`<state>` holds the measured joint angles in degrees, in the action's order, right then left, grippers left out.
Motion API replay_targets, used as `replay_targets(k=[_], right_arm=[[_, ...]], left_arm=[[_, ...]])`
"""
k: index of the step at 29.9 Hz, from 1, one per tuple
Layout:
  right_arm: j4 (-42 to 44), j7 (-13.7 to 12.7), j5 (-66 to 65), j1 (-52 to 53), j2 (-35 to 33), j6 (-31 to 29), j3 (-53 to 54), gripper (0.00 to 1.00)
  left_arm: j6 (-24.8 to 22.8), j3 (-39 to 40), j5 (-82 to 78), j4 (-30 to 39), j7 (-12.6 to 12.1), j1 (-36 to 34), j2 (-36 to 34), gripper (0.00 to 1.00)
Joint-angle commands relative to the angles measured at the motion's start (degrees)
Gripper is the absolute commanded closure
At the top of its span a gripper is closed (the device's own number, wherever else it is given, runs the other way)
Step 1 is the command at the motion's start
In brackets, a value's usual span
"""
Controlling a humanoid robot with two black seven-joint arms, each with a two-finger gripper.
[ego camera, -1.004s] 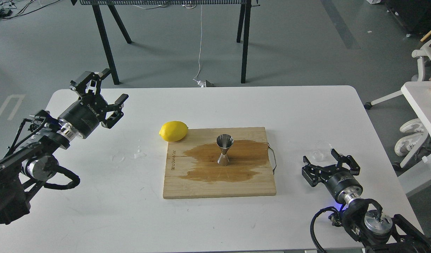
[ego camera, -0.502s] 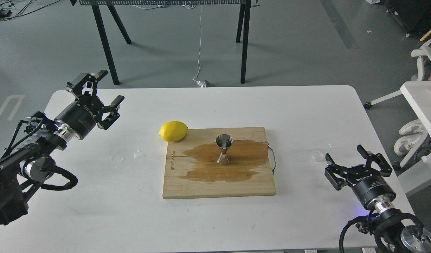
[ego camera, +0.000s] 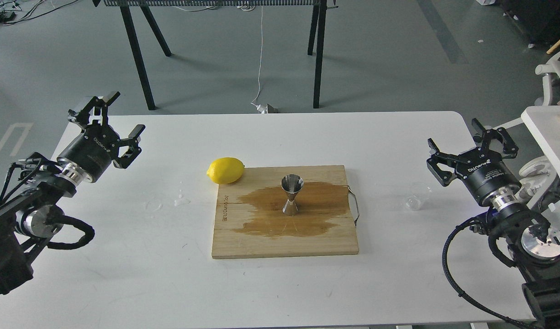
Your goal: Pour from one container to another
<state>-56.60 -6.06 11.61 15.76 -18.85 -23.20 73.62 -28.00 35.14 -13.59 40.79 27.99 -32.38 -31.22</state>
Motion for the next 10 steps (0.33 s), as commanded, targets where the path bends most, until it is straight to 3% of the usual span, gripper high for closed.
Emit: replay_targets(k=[1,10], right_arm=[[3.2,0.1,-0.3,1.5,1.1,-2.9,-0.8,0.02],[4.1,0.6,-0.3,3.0,3.1,-4.3,-0.1,0.02]], left_arm=[[0.0,0.2,0.1,0.0,0.0,0.0,-0.1,0.06],[0.0,0.1,0.1,-0.8,0.0,-0.1,2.4,0.06]])
